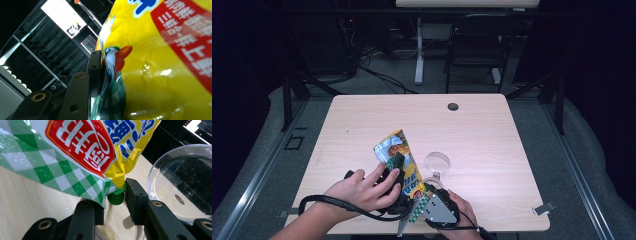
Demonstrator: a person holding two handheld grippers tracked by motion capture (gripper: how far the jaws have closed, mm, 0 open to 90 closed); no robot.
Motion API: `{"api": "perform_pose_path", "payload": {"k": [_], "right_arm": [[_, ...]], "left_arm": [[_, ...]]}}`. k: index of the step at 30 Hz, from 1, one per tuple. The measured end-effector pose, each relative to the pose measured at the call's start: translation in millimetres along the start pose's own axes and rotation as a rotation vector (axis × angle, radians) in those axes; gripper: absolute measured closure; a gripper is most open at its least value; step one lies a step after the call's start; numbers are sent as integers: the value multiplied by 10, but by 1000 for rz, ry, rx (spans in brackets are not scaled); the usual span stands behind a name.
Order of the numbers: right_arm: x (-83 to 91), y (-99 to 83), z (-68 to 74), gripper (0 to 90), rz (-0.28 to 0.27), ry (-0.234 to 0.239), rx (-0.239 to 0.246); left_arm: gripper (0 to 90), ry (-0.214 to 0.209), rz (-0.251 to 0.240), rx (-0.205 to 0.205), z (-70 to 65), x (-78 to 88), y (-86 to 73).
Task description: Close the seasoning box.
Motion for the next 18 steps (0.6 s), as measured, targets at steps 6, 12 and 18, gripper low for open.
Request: {"api": "perform_pose_path", "payload": {"k": [6, 12, 18], "right_arm": [[-3, -9, 1, 699, 7, 1, 3], [-3, -8, -3, 699, 4, 0, -2], [-2, -11, -5, 699, 6, 0, -2]], "left_arm": [[675, -2, -18, 22, -17, 0, 28], [675, -4, -15, 15, -12, 5, 31], [676, 2, -17, 15, -9, 5, 35]]}}
Point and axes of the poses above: each handheld gripper's, and its own axes: x roughly backward along the jaws, y roughly out of its top, z roughly to its left, the point moved 10 cm from there along -x, roughly forward along the jaws, and after that the axes turned 1 degree about x, right-handed, at the moved point
